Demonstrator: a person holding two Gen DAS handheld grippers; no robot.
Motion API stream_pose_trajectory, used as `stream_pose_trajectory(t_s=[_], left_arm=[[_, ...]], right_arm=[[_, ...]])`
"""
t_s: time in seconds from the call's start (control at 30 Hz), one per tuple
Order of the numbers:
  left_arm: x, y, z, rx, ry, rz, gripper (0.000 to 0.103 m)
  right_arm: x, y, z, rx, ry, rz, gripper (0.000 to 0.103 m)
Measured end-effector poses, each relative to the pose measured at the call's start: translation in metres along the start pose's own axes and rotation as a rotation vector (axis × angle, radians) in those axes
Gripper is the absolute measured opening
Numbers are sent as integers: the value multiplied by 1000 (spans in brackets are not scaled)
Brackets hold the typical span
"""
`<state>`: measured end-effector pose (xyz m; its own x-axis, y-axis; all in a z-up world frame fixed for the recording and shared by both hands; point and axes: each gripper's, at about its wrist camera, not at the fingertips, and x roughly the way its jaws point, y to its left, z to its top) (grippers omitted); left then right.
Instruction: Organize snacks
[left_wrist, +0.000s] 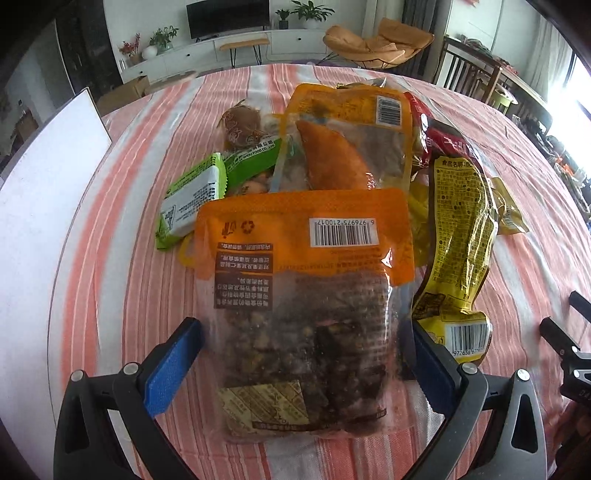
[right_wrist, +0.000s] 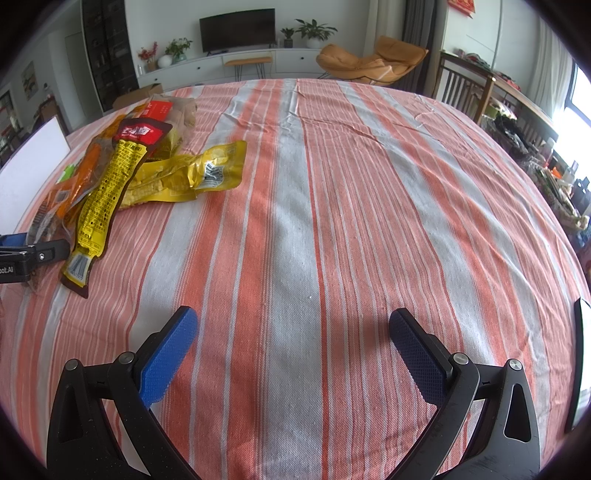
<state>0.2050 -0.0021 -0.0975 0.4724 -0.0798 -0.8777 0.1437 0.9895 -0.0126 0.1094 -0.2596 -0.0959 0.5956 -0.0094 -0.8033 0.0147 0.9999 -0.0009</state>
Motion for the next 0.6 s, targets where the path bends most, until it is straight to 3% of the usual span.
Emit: stream_pose_trajectory(t_s=[0.6], left_arm=[[0,2,-4,7,-49,17,103]], right_arm=[[0,0,0,0,0,0,103]])
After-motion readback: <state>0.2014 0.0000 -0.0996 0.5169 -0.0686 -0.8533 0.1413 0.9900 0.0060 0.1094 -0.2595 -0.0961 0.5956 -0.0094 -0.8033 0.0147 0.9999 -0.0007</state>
